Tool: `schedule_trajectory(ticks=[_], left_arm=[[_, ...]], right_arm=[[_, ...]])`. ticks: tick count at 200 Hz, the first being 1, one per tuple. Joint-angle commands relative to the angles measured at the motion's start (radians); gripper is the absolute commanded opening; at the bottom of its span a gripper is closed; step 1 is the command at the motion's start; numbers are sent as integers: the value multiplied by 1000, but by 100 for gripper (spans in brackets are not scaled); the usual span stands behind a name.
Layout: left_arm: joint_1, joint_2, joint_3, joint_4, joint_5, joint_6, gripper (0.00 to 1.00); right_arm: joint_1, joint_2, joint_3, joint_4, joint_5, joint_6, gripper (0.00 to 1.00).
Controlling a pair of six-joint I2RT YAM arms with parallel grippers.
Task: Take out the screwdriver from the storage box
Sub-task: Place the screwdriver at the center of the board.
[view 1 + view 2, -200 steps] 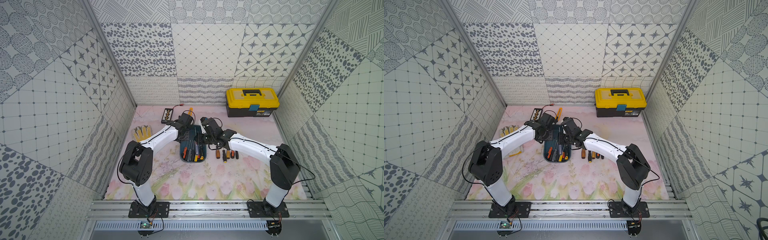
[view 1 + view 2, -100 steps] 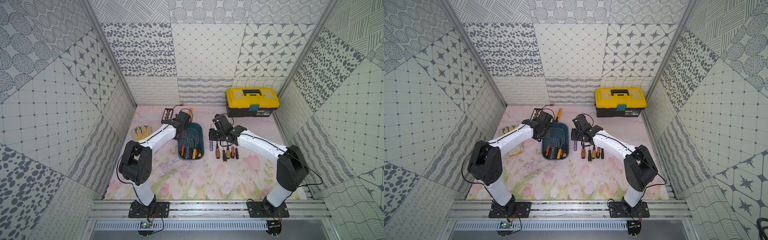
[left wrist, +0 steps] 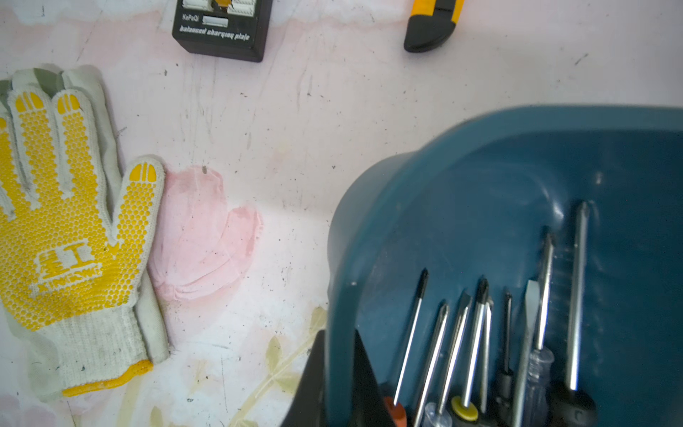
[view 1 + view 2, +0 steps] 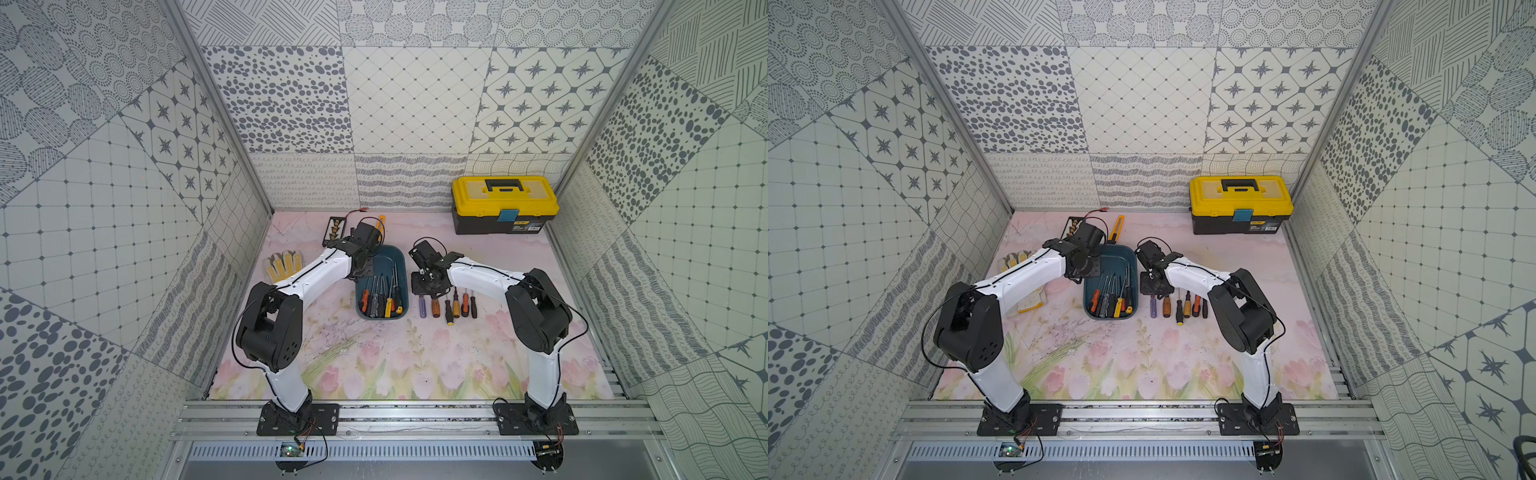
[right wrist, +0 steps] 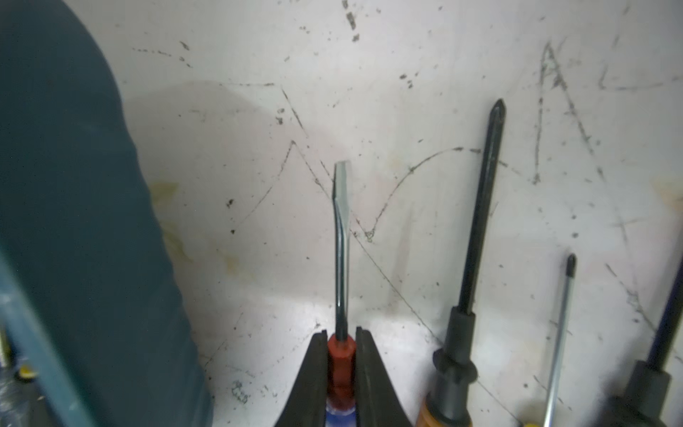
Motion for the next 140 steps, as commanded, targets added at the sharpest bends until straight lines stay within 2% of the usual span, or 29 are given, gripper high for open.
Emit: schedule_trajectory(ticks=[1,140], left_arm=[[5,-21,-1,31,-5,-22,0],[5,-10,-1,33,4,-21,0]], right_arm=[[0,38,64,-45,26,-21,0],[-49,42,-24,-102,100,-27,0]])
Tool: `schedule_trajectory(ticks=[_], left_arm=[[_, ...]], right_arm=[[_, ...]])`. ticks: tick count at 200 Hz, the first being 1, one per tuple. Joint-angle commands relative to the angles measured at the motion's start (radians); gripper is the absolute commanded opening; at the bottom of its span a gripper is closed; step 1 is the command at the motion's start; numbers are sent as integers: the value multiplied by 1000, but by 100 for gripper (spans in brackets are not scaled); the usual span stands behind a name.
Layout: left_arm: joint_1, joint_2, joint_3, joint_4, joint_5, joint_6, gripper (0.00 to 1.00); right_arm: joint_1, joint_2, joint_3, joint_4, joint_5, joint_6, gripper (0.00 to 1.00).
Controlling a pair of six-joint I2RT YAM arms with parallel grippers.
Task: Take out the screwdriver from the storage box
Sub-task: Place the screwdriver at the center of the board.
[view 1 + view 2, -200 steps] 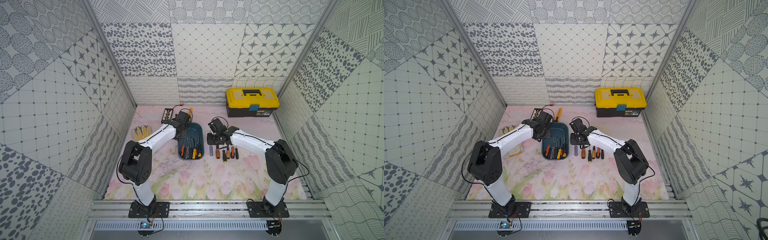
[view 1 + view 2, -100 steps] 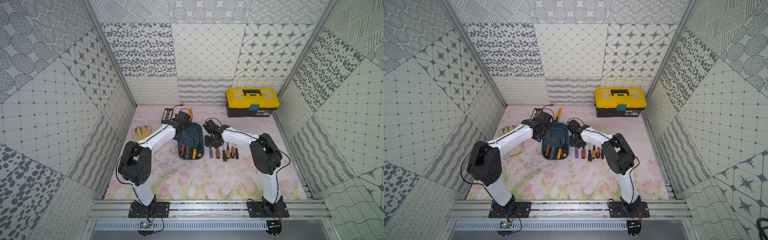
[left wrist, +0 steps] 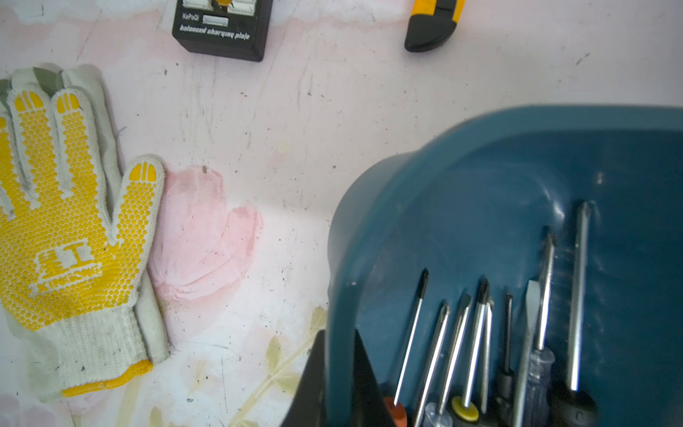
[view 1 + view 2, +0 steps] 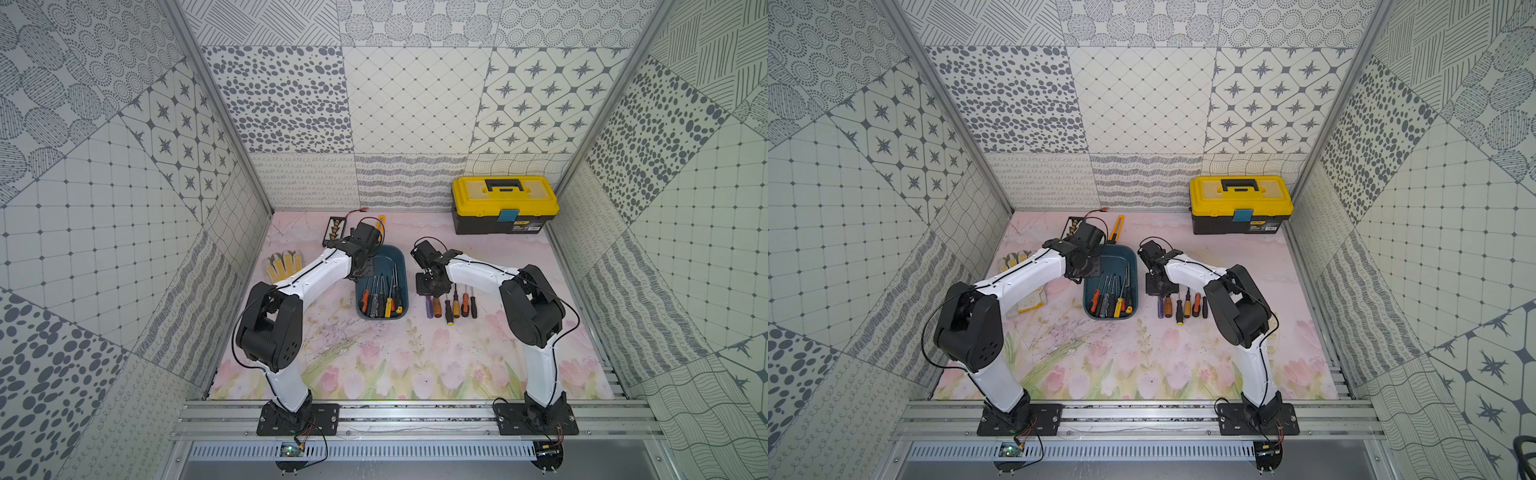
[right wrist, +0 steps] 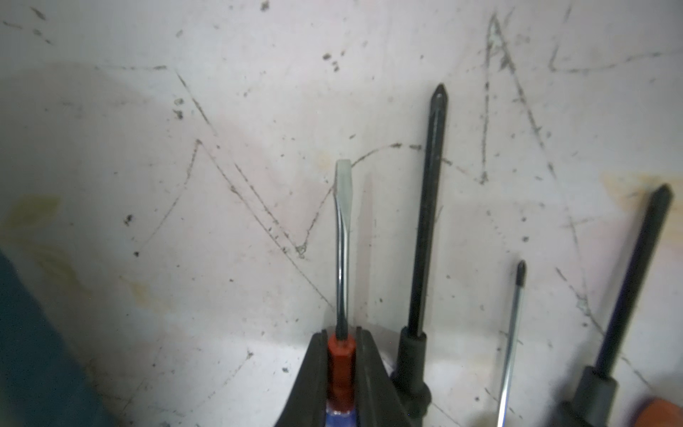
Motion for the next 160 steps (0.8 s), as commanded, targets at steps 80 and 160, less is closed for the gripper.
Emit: schedule_trajectory(ticks=[80,160], left_arm=[[4,-4,3,30,5,-20,0],[4,-1,6,28,7,-20,0]], right_arm=[[-19,-4,-48,-39,65,-17,0],[-19,14,-38,-48,42,-29,11]])
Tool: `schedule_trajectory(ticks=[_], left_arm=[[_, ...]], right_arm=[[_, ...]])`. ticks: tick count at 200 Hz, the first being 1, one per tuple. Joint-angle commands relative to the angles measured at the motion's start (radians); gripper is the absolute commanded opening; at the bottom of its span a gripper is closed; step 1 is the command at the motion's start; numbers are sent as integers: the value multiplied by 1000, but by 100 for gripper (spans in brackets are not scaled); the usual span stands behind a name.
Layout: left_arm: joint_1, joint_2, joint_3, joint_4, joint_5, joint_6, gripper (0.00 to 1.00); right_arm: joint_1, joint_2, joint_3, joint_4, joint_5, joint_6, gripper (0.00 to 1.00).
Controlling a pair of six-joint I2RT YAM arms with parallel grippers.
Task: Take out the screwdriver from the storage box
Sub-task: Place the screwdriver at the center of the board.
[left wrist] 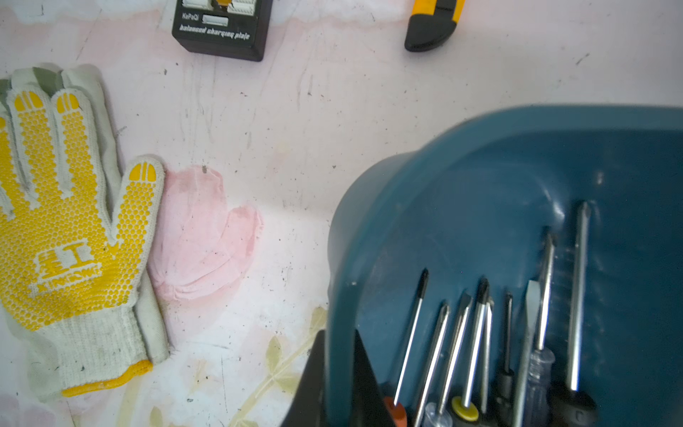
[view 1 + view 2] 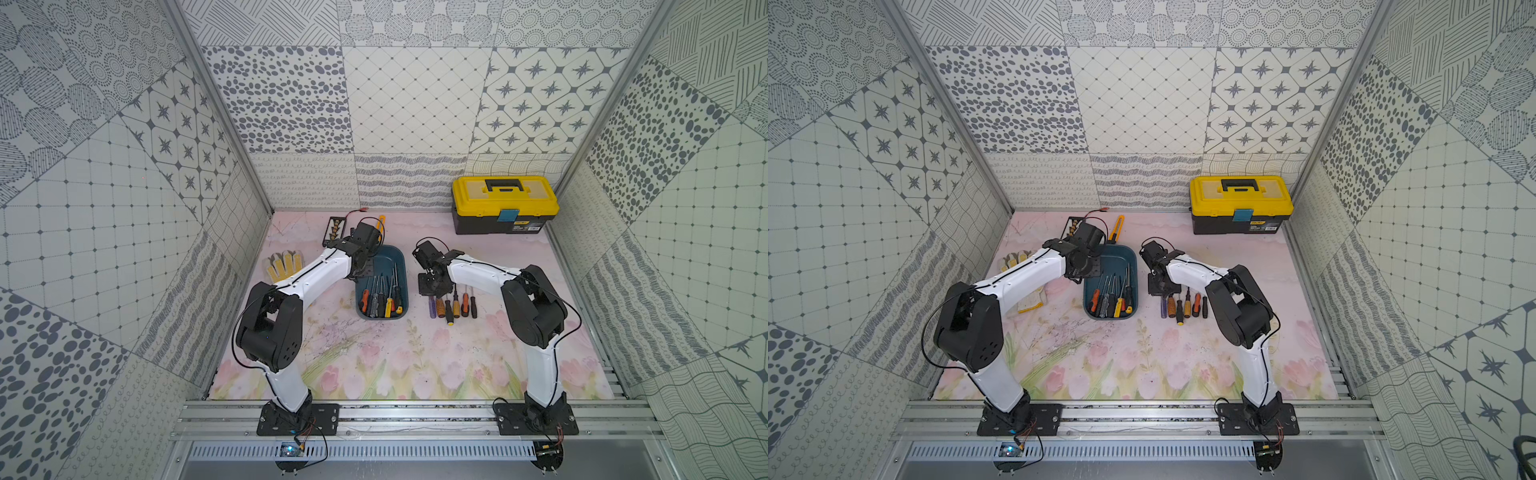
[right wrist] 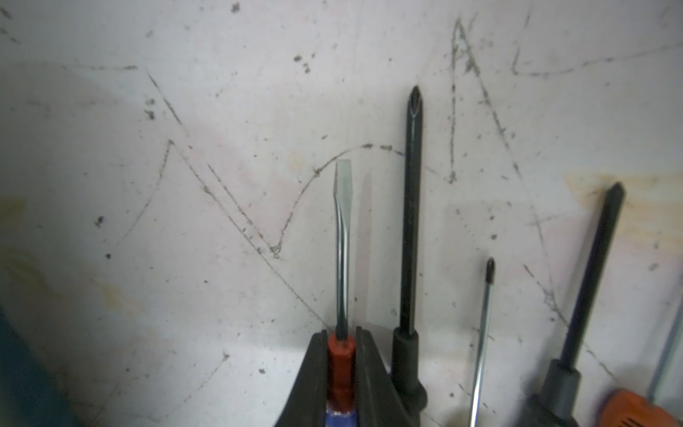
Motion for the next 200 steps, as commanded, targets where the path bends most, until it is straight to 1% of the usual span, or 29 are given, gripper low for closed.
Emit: schedule_trajectory(ticks=[1,21,39,57,104,108,127,166,183,200], left_arm=[[4,-1,6,28,6,-19,0],[4,0,5,28,6,-20,0],[4,2,5,27,8,-21,0],[4,0,5,27,8,-19,0],[4,0,6,28,11,-21,0],[4,0,6,28,11,-22,0],[4,2,6,28,12,-22,0],[4,-1,5,32,26,-16,0],[4,-2,4,34,26,-15,0],[4,-1,3,34,29,-15,0]], right_arm=[[-11,23,-22,-47,21,-15,11],[-11,22,-20,-46,27,-8,19],[-11,17,-16,-46,24,-3,21],[-11,16,-9,-46,20,-4,26],[-11,5,1,-45,-4,-3,28],[-11,2,0,-41,-7,-3,30],[-10,-16,-5,-28,-12,-3,31],[-10,-93,-29,27,-15,-4,40],[-5,-144,-50,77,-43,-18,43],[9,-204,-69,123,-43,-29,48]])
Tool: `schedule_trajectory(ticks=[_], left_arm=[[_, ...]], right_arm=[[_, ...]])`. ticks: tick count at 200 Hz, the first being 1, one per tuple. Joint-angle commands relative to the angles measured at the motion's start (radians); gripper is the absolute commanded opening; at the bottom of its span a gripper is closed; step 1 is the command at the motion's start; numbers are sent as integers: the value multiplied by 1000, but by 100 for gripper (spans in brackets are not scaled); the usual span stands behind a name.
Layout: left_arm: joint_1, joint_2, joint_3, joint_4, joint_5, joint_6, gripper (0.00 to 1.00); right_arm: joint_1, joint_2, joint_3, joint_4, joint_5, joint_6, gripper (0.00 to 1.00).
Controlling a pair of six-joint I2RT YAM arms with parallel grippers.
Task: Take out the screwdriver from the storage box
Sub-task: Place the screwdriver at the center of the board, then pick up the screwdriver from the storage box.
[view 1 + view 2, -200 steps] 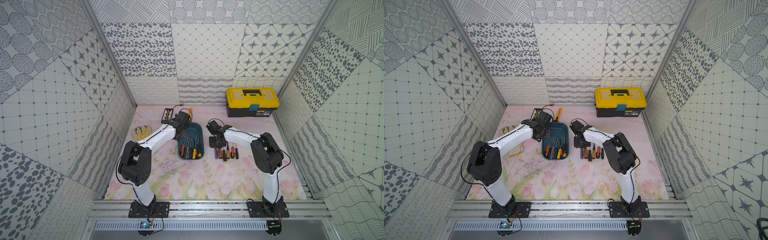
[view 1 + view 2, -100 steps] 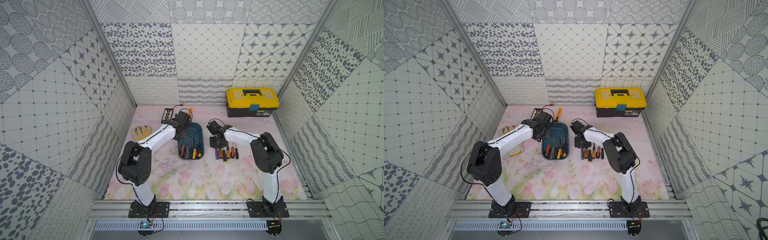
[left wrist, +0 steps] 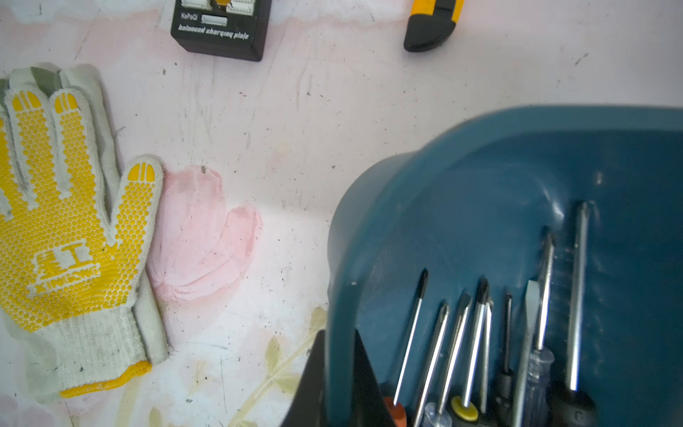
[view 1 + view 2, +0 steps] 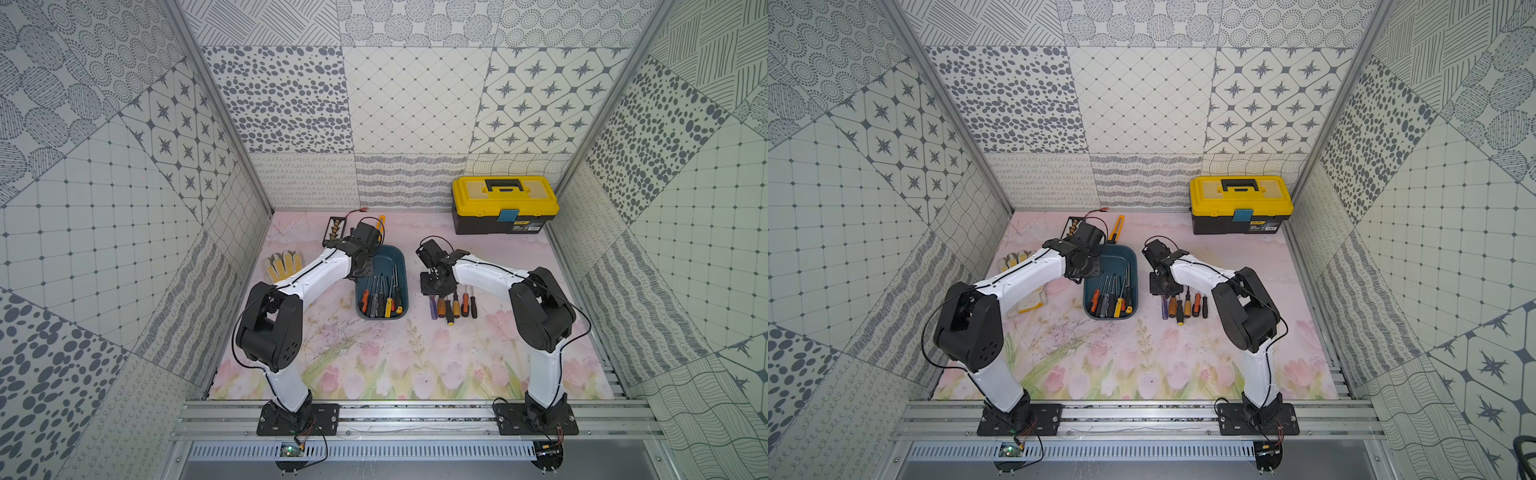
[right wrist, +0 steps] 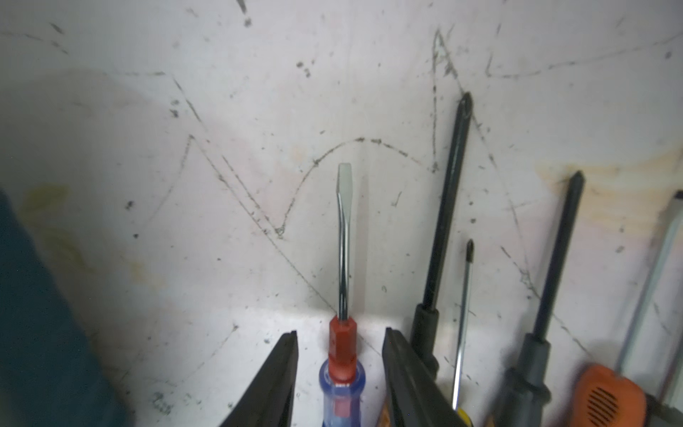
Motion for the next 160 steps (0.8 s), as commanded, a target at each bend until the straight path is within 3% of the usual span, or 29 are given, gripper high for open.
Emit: schedule_trajectory(ticks=[1,75,160], left_arm=[[4,-2,3,34,24,-16,0],[4,-5,4,36,29,-16,0],[4,-5,3,34,27,-16,0]], right_arm=[[13,-112,-20,99,-15,-21,49],[73,-187,26,189,-205,-36,54],[194,-95,72,183,-322,5,57]])
